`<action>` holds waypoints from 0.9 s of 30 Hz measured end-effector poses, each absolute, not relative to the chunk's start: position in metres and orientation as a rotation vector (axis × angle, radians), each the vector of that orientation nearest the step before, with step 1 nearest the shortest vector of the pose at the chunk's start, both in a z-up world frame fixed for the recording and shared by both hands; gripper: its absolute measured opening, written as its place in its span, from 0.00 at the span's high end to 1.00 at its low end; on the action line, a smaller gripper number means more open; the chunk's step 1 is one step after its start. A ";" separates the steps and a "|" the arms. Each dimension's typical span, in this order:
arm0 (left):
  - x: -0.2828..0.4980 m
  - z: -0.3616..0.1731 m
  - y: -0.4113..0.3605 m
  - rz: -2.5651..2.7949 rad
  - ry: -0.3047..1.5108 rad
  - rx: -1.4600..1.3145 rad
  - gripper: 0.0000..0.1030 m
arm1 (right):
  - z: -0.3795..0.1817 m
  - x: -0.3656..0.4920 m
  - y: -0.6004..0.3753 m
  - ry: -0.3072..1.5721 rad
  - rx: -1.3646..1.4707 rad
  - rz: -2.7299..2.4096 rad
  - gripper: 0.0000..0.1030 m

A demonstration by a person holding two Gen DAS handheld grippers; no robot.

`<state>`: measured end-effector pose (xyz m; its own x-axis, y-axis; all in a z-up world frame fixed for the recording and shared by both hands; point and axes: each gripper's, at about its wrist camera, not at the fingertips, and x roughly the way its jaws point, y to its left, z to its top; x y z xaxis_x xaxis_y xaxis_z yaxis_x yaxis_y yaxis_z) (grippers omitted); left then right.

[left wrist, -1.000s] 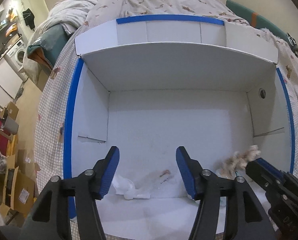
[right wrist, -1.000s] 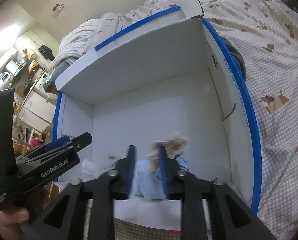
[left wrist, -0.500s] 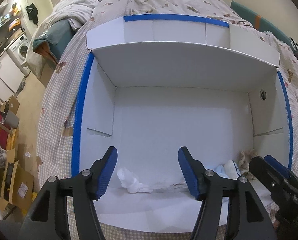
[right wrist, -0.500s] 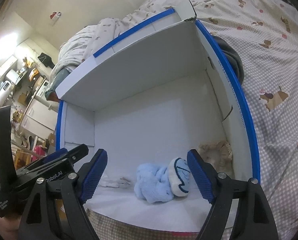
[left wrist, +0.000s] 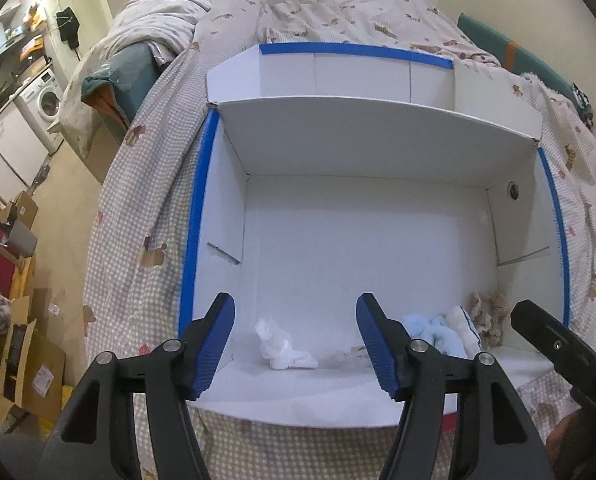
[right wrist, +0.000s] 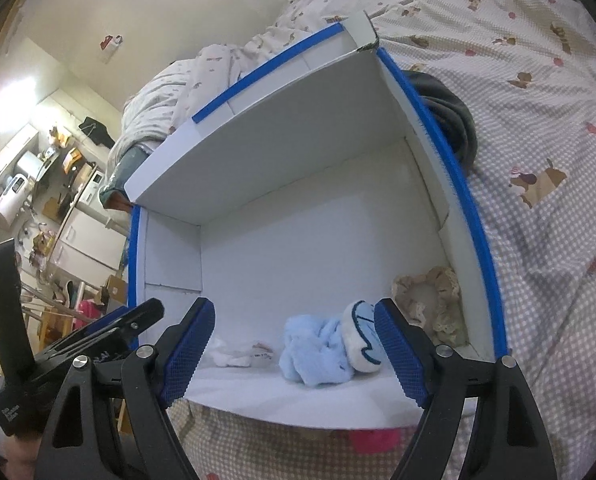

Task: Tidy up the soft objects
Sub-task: 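Withdraw both open grippers back from the box toward the pink duck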

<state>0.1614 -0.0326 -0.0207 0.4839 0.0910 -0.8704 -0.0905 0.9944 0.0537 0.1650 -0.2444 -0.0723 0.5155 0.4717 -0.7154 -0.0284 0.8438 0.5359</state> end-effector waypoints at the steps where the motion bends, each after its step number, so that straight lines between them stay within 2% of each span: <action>1: 0.159 -0.019 -0.031 0.107 1.056 -0.003 0.42 | -0.071 0.163 -0.245 0.990 0.498 0.314 0.16; 15: 0.106 -0.014 -0.003 0.110 0.974 0.034 0.41 | -0.063 0.118 -0.245 0.974 0.427 0.312 0.16; 27: 0.075 -0.045 0.020 0.109 1.031 -0.003 0.41 | -0.072 0.085 -0.248 1.016 0.384 0.286 0.16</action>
